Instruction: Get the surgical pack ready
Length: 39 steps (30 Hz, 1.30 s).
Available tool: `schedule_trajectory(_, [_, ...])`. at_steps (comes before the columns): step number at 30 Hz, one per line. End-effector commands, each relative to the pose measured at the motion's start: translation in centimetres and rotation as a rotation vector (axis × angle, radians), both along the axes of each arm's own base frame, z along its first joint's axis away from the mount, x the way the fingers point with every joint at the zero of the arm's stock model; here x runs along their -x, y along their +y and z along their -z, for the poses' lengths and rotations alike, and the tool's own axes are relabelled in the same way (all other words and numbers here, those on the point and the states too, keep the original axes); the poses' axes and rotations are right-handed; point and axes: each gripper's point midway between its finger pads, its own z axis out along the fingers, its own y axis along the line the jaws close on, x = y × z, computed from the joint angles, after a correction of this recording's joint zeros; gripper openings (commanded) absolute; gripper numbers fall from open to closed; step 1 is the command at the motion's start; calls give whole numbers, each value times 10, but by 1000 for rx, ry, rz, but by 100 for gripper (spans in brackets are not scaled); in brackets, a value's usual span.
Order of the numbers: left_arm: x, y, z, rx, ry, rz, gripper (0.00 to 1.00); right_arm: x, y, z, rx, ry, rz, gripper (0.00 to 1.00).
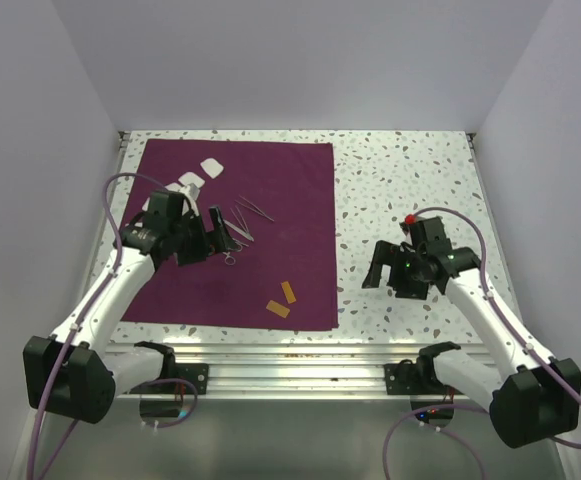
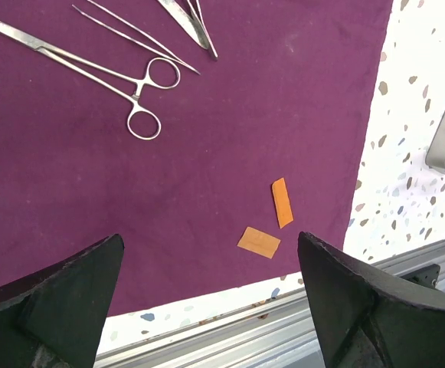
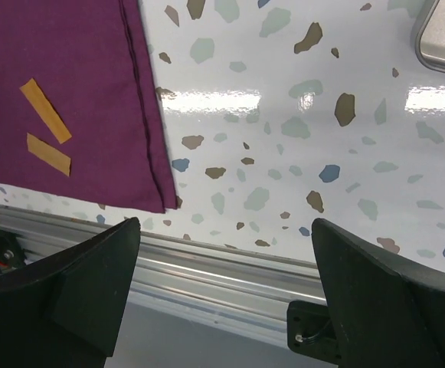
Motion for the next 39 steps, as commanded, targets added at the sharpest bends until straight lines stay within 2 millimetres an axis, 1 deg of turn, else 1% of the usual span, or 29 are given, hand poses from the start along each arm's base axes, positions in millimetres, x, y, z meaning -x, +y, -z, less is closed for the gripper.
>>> schedule_trajectory(1, [-6,-1,-6,13,-13,2,99,-7,-3,-9,27,-23,-3,98])
schedule_trajectory(6, [-7,-3,-4,15,-8,8,98,-14,4,-12,4,-17,-32,97])
schedule_trajectory(12, [-9,-6,0,26,3,24,96,-14,6,-11,-2,-17,-50,96])
schedule_trajectory(16, [-12,-1,10,-4,33,-6,93,-16,12,-12,-33,-24,-68,95])
schedule_trajectory(18, [-15,3,14,-27,58,-29,90,-18,14,-13,-40,-26,-71,95])
schedule_trajectory(19, [-17,8,21,-59,86,-56,88,-20,15,-13,-42,-25,-75,95])
schedule_trajectory(20, [-20,9,22,-66,100,-66,84,-21,15,-13,-42,-24,-75,95])
schedule_trajectory(21, [-22,11,32,-86,138,-74,81,-23,15,-12,-42,-23,-77,95])
schedule_trajectory(22, [-23,11,35,-92,158,-78,79,-24,17,-12,-47,-17,-82,95])
schedule_trajectory(23, [-28,10,34,-94,167,-83,75,-26,19,-12,-51,-17,-87,95])
schedule_trajectory(24, [-31,10,37,-97,184,-87,73,-28,20,-12,-57,-17,-90,94])
schedule_trajectory(25, [-34,12,45,-118,216,-99,72,-29,21,-11,-59,-17,-92,94])
schedule_trajectory(26, [-41,11,41,-116,212,-109,68,-30,22,-12,-61,-20,-97,94])
schedule_trajectory(27, [-45,13,47,-136,230,-120,68,-32,23,-10,-62,-17,-97,94])
schedule_trajectory(28, [-49,13,47,-146,233,-125,68,-33,23,-10,-61,-21,-103,94])
schedule_trajectory(29, [-55,13,43,-151,230,-140,66,-34,24,-10,-62,-20,-103,94])
schedule_trajectory(30, [-58,13,44,-159,232,-144,65,-35,24,-9,-60,-16,-106,94])
schedule_trajectory(31, [-61,13,48,-178,243,-147,64,-35,25,-9,-62,-12,-107,94])
schedule_trajectory(32, [-67,12,44,-178,233,-155,64,-36,25,-9,-61,-13,-112,94])
schedule_trajectory(33, [-69,10,45,-180,241,-158,64,-36,25,-9,-63,-13,-111,94])
schedule_trajectory(34, [-71,10,50,-191,254,-163,63,-36,25,-8,-62,-9,-112,94])
schedule_trajectory(35, [-75,7,48,-186,249,-175,63,-36,26,-7,-59,-7,-117,94])
schedule_trajectory(36, [-78,6,52,-191,261,-182,62,-36,25,-6,-59,-4,-116,94])
schedule_trajectory(38, [-85,-1,52,-185,260,-206,59,-36,25,-5,-56,-1,-119,94])
schedule_trajectory(39, [-86,-3,59,-195,280,-215,58,-36,25,-5,-56,-2,-119,94])
